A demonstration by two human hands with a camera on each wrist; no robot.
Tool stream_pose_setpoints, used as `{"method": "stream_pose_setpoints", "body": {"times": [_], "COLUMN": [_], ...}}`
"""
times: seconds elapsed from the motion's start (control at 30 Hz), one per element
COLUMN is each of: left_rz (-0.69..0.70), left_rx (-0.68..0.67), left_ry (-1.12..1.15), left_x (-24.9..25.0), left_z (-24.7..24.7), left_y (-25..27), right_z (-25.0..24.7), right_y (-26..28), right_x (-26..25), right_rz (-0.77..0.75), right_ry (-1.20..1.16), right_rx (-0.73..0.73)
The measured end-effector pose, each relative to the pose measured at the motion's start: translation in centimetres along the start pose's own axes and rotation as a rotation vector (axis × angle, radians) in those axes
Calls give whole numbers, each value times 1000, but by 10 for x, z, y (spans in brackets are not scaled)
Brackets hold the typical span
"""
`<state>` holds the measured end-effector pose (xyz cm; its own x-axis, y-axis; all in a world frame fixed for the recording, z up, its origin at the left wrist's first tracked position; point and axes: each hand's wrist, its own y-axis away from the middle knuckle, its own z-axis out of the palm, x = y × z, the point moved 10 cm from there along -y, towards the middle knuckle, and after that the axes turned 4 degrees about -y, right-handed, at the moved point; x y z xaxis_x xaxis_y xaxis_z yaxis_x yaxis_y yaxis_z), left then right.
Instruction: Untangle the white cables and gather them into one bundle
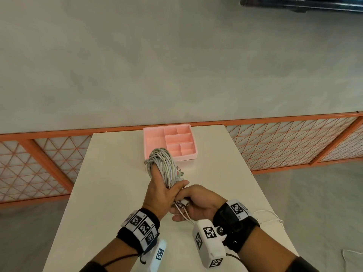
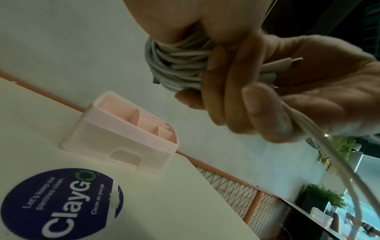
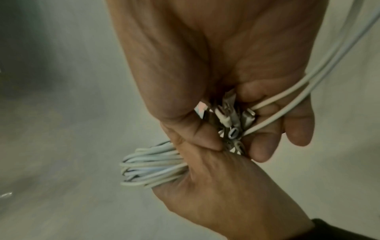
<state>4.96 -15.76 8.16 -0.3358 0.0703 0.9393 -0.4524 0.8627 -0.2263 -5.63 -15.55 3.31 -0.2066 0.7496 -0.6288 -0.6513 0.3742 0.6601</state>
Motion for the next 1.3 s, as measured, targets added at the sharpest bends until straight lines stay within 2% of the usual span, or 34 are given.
{"method": "stream_pose_setpoints", "body": {"times": [0.2, 0.27, 0.37, 0.47, 0.57, 0.73, 0.83, 0.93, 1.03, 1.3], "left_rz": [87, 117, 64, 43, 128, 358, 441, 458, 471, 462], "left_rx": [-89, -179, -379, -474, -504, -456, -383, -309, -244, -266], "left_ry": [-24, -43, -62, -226, -375, -500, -536, -524, -531, -614], "left_x": [7, 6, -6, -22, -28, -11, -4, 3, 11, 13], "left_z": [0, 3, 14, 20, 23, 26, 27, 23, 20, 23], "left_y": [4, 8, 15, 19, 19, 18, 18, 20, 22, 17], "right_z": [-1, -2, -3, -3, 0, 6, 0, -8, -8, -8], "right_y": [10, 11, 12, 11, 13, 14, 16, 16, 18, 26], "right_x": [-8, -9, -8, -8, -11, -23, -23, -26, -32, -38], "right_rz": [11, 28, 63, 116, 142, 28, 20, -21, -71, -93], "right_ry": [-140, -134, -91, -30, 69, -14, 169, 329, 370, 401], "right_rx": [-22, 6, 46, 48, 33, 60, 121, 188, 216, 198]}}
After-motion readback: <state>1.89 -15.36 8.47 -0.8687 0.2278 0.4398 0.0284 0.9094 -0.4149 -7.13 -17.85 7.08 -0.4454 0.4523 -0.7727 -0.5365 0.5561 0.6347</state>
